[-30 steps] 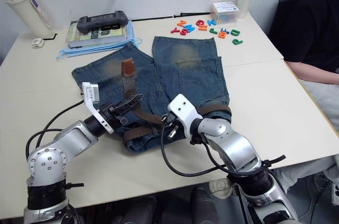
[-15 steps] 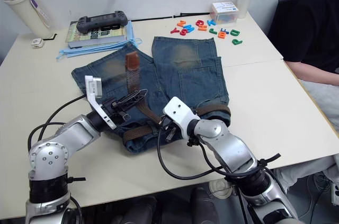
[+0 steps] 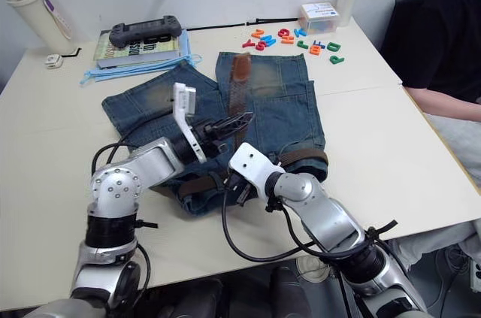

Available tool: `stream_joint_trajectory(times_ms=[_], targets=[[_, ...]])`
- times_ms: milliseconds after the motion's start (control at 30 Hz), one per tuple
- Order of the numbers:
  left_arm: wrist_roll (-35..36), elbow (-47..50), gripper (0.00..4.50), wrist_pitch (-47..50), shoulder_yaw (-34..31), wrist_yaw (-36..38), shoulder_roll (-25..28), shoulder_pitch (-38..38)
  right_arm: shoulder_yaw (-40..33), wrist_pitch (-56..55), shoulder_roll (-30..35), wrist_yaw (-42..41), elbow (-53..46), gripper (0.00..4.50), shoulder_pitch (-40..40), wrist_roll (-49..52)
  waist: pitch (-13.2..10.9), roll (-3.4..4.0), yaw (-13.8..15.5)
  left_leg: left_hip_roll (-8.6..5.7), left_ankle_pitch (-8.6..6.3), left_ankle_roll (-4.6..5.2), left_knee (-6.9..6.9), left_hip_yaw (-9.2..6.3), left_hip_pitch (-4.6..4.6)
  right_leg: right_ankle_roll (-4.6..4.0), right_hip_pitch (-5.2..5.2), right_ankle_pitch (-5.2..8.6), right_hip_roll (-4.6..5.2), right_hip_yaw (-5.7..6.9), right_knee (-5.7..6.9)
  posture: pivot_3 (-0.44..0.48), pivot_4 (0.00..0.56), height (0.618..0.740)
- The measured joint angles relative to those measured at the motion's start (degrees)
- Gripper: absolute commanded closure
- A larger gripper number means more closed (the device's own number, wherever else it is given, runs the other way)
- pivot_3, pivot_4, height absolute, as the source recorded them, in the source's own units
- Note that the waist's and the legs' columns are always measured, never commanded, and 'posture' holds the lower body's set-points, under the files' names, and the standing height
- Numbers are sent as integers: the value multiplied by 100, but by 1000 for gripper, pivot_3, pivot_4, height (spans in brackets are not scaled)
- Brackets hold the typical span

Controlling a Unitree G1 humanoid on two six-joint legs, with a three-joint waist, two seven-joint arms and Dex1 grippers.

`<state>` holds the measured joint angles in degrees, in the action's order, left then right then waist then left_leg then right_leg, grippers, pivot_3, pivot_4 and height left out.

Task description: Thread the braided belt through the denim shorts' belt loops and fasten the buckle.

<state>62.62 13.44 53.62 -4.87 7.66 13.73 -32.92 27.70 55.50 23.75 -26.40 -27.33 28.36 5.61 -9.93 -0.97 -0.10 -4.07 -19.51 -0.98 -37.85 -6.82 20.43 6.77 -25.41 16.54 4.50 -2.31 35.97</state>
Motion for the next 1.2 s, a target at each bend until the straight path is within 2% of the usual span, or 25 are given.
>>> stream_joint_trajectory(times_ms=[167,333,467,867,1200], targets=[[-371,-337,4500,-48,367,-162,-392,-285,6,266,-67,117,-151,4469,-31,-80,1,-1,1,-1,1,-1,-1,-2,0,0,0,0,1,-1,1,0,150,738],[223,-293,4500,317,-698,-171,360,129,-171,596,-79,111,-327,4469,-52,2,1,-1,5,-4,1,-2,0,-10,0,0,-1,0,2,2,1,0,150,738],[518,-204,4500,488,-966,-137,558,389,-211,683,-129,110,-332,4469,-41,33,1,-1,10,-10,1,0,-4,-13,0,0,3,0,5,2,1,0,150,738],[640,173,4500,431,-984,621,958,1206,-638,984,-91,-49,-366,4469,151,377,-2,3,5,-8,1,0,3,-14,3,0,-2,0,5,4,-2,0,150,738],[504,174,4500,248,-973,836,992,1311,-609,816,-94,11,-152,4469,200,383,-2,3,0,-5,1,-1,6,-13,4,-1,-3,0,6,4,-3,0,150,738]])
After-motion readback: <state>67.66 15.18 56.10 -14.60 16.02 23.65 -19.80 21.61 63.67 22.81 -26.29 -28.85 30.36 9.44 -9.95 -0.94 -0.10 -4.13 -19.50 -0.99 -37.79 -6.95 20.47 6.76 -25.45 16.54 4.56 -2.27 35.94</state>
